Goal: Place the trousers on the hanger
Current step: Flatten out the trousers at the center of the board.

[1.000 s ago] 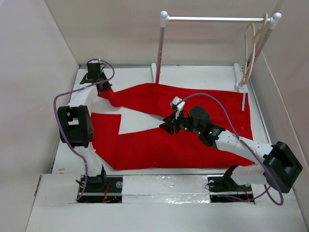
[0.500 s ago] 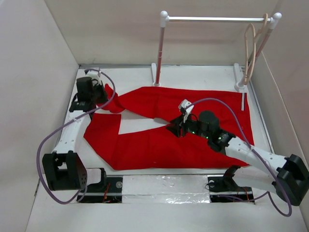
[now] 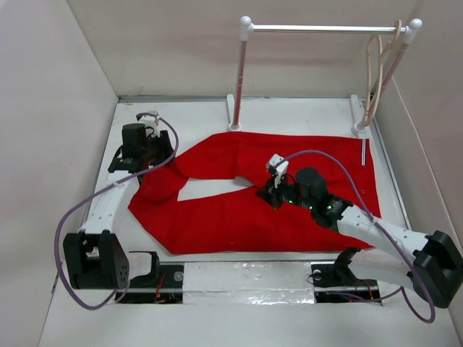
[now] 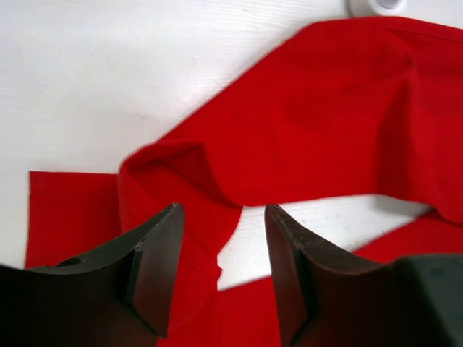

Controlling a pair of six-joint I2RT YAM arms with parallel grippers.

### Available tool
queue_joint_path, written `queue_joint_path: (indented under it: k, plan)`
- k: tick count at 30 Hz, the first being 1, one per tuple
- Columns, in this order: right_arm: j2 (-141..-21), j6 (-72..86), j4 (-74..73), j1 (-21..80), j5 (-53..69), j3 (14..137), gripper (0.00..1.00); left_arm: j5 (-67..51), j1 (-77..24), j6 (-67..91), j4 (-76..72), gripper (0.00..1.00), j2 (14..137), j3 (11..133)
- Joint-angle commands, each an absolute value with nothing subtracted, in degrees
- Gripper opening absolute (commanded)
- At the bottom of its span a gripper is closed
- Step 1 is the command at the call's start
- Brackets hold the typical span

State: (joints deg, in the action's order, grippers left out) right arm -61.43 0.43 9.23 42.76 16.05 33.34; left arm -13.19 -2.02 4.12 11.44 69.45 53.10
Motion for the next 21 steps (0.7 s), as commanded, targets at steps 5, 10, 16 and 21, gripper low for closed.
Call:
queue_joint_path:
  k: [5,10,16,21]
  plan:
    - [-61.78,-1.23,13.01,42.45,15.82,33.31,0.14,6.50,-13.34,12.04,11.42,0.39,80.32,64.66]
    - [-62.31,-0.88,14.24,41.40,16.17,32.26,0.16,25.11,-17.58,13.01,20.46,0.53,90.94,75.31]
    - [-62.05,-0.79,15.03,40.87,16.35,31.29,0.39,32.25,-14.33,11.60,23.64,0.67,97.55,77.26]
    - [-62.23,-0.79,15.29,40.87,16.79,30.94,0.45,32.25,-12.92,11.95,24.87,0.69,100.02,76.99]
